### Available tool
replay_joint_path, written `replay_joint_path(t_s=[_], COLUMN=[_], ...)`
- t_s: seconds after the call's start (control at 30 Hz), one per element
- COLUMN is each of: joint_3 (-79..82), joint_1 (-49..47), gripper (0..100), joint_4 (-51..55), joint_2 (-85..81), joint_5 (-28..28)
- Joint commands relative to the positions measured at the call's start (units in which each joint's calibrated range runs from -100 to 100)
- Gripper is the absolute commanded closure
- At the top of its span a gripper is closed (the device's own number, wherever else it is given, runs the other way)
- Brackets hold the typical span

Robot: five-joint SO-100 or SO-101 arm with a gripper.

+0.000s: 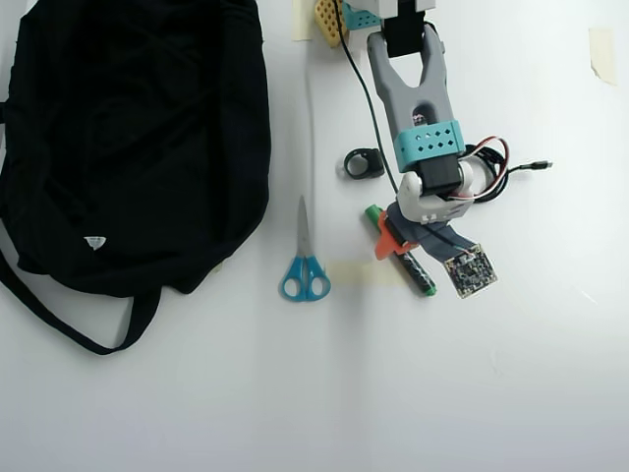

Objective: Put the green marker into the black bag

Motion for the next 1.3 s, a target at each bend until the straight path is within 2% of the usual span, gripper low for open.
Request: replay_joint_path(t_s=[0.0,0.67,0.9,1.13,1.27], joint_3=[-2.2,-2.1,-2.2,-2.2,-2.2], joint_1=[0.2,-0.1,-0.1,-0.1,-0.1], gripper=[76,76,88,91,96], joint_4=[-0.9,-0.9,-0.9,-0.9,-0.9], joint_2=[0.1,1.3,1.4,1.4,1.4], joint_5=[-0.2,-0.2,-0.2,-0.2,-0.2])
